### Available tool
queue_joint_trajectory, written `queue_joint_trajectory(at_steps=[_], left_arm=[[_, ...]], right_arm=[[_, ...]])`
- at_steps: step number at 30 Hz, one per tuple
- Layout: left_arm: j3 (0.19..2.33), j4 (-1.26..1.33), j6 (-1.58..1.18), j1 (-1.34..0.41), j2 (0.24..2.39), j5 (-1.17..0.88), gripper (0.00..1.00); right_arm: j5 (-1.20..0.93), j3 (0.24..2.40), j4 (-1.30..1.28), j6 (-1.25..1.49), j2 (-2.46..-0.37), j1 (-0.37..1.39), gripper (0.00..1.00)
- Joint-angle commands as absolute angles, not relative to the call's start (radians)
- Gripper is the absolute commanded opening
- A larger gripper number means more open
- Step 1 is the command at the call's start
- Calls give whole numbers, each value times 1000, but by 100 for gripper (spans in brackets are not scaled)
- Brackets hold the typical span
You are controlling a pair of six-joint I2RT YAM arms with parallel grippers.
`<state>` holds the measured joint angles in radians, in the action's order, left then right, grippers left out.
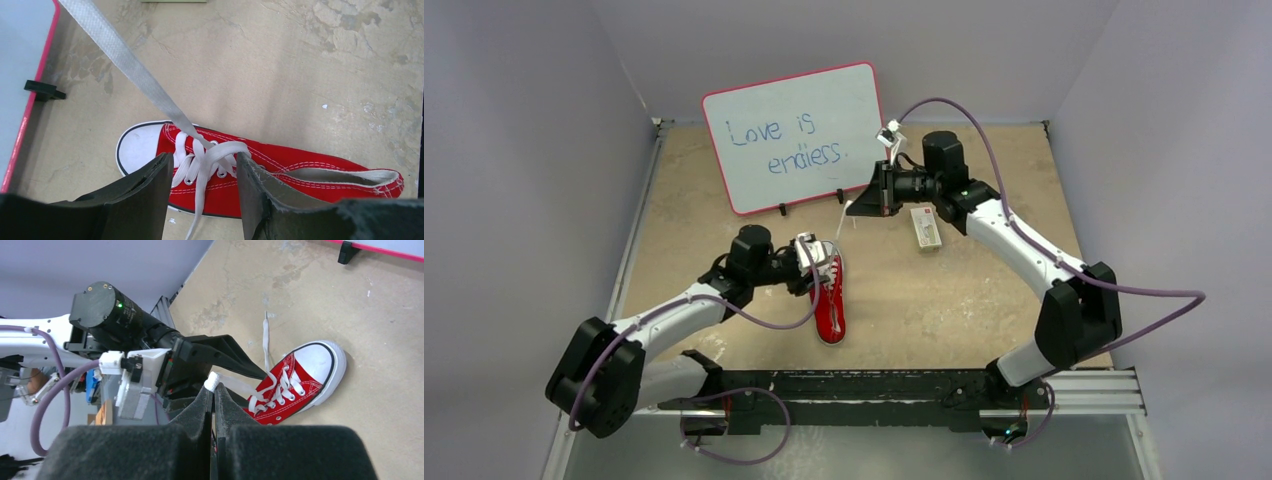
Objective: Tie the shoes
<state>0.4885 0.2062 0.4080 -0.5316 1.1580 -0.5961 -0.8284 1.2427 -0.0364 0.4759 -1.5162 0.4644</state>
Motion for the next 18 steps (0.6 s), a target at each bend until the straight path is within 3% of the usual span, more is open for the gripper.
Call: queue_joint_trajectory(at_steps=[1,18], left_arm=[[498,301,346,-537,1210,-626,50],[518,426,225,-537,1314,-590,49]], right_arm=[[-899,1242,83,540,-1532,468,0],[-958,1211,110,574,-1536,492,0]])
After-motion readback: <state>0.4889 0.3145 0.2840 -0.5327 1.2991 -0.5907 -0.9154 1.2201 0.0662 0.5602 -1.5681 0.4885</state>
